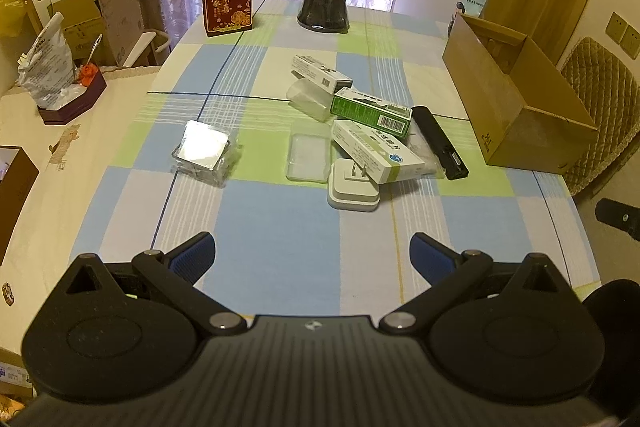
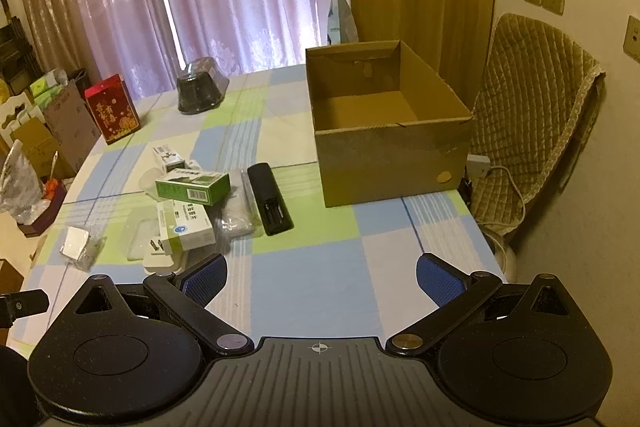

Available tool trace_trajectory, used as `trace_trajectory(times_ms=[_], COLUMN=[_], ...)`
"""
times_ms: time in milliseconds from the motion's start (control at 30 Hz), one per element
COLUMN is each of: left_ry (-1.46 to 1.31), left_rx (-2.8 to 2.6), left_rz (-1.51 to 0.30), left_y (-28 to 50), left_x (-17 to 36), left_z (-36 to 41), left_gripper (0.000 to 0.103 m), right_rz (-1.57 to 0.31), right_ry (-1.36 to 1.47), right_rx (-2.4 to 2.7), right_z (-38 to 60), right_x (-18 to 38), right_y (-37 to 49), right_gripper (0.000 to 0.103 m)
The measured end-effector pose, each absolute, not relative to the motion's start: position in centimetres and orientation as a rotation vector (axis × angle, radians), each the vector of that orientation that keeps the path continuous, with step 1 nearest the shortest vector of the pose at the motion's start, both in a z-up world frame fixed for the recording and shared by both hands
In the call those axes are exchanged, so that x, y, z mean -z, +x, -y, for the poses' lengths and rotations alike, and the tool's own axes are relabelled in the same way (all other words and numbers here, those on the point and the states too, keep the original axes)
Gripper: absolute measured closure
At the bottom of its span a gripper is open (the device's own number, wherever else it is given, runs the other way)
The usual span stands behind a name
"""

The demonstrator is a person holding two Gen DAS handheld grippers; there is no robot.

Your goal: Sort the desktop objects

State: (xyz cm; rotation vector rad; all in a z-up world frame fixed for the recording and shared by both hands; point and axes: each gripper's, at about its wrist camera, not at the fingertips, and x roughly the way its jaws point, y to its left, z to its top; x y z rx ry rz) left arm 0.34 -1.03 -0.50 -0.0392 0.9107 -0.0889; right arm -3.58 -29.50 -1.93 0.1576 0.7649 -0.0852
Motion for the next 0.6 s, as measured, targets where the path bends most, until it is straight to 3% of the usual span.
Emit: trace_trajectory(times_ms=[600], left_ry=[-0.037], left_rx=[0.08], left_rz=[-0.923], left_y=[0.84], left_x=[0.94], left_z=[0.99], left_gripper=[0.001], right_rz=[-0.783], right_ry=[0.156], right_rx=[0.053], right_z=[29.5], right_x=[2.74], right_y=[-3.16], right_gripper=[0.0])
